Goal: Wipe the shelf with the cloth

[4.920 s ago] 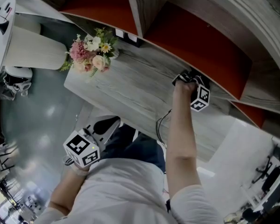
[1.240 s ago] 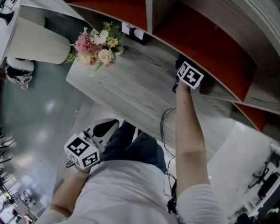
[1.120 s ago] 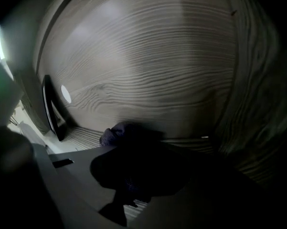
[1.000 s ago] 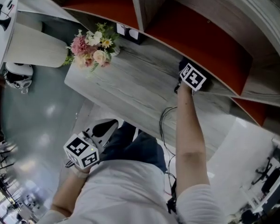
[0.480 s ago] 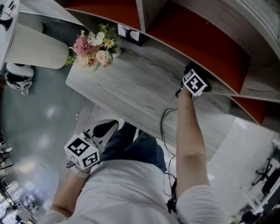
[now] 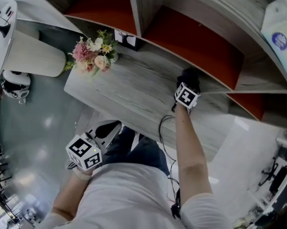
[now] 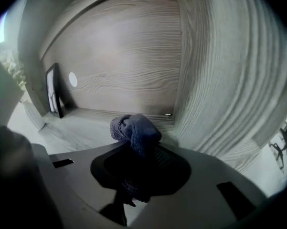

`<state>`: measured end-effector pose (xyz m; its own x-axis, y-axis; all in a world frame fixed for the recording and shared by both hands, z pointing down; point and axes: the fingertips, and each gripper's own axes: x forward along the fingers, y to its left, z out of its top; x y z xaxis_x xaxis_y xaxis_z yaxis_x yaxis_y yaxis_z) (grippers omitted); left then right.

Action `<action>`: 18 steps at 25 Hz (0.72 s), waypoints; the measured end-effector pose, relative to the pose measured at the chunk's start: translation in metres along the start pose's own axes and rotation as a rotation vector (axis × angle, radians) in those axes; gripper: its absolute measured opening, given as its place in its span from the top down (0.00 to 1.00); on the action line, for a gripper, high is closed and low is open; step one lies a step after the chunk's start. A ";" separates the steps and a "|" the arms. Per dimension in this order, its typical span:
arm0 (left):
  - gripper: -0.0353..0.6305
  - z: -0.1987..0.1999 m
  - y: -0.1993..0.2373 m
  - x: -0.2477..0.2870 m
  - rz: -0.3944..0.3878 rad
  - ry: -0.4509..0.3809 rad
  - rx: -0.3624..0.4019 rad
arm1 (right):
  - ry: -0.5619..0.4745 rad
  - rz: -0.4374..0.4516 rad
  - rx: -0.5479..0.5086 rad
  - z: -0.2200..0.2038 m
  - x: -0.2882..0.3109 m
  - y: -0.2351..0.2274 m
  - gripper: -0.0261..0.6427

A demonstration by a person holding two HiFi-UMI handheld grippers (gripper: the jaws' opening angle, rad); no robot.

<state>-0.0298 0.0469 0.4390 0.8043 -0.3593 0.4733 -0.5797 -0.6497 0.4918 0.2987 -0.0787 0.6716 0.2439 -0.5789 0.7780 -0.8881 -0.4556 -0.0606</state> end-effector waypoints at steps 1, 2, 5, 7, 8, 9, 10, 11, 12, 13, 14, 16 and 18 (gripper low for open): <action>0.92 0.002 -0.002 0.002 -0.008 -0.002 0.005 | 0.002 0.007 -0.018 -0.003 -0.003 0.000 0.82; 0.92 0.003 -0.004 0.003 -0.016 -0.005 0.009 | 0.004 0.017 -0.032 -0.007 -0.007 0.001 0.82; 0.92 0.005 -0.009 0.006 -0.043 -0.005 0.022 | -0.022 0.046 -0.105 -0.014 -0.023 0.002 0.82; 0.92 0.007 -0.012 0.008 -0.062 -0.003 0.035 | -0.088 0.079 -0.175 -0.009 -0.041 0.008 0.82; 0.92 0.008 -0.012 0.010 -0.072 -0.003 0.041 | -0.124 0.104 -0.198 -0.005 -0.051 0.014 0.82; 0.92 0.009 -0.013 0.011 -0.081 -0.004 0.045 | -0.154 0.128 -0.212 -0.002 -0.063 0.018 0.82; 0.92 0.009 -0.013 0.011 -0.092 -0.007 0.049 | -0.176 0.147 -0.221 -0.002 -0.075 0.022 0.82; 0.92 0.010 -0.013 0.012 -0.101 -0.010 0.053 | -0.195 0.164 -0.229 -0.002 -0.088 0.026 0.82; 0.92 0.011 -0.014 0.013 -0.110 -0.012 0.057 | -0.213 0.177 -0.237 -0.002 -0.101 0.028 0.82; 0.92 0.012 -0.014 0.014 -0.121 -0.013 0.064 | -0.230 0.187 -0.245 -0.002 -0.114 0.030 0.82; 0.92 0.015 -0.015 0.015 -0.133 -0.014 0.073 | -0.244 0.197 -0.250 -0.002 -0.127 0.033 0.82; 0.92 0.020 -0.019 0.019 -0.159 -0.016 0.093 | -0.264 0.220 -0.256 0.000 -0.154 0.039 0.82; 0.92 0.027 -0.026 0.022 -0.190 -0.016 0.118 | -0.279 0.249 -0.254 0.003 -0.179 0.045 0.82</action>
<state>0.0065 0.0384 0.4170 0.8999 -0.2334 0.3684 -0.3994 -0.7801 0.4816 0.2158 0.0025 0.5280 0.0759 -0.8258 0.5588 -0.9919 -0.1196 -0.0419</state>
